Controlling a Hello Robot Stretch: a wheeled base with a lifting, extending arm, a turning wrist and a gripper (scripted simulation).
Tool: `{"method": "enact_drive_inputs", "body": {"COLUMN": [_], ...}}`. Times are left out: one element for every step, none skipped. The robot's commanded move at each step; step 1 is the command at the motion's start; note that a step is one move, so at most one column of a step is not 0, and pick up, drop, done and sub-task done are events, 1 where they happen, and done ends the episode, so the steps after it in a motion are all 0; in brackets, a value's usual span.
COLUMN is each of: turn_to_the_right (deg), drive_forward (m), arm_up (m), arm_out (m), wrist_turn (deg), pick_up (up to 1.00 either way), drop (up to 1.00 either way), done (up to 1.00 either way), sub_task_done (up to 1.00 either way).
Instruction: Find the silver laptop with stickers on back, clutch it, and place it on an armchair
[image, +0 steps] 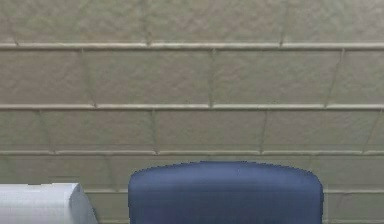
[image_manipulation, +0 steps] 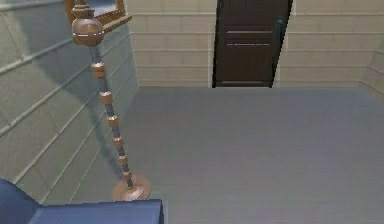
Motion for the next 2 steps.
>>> {"method": "enact_drive_inputs", "body": {"turn_to_the_right": [0.0,0.0], "drive_forward": [0.0,0.0], "arm_up": [0.1,0.0], "arm_out": [0.0,0.0], "wrist_turn": [0.0,0.0], "pick_up": [0.0,0.0], "drop": [0.0,0.0], "done": [0.0,1.0], "sub_task_done": [0.0,0.0]}}
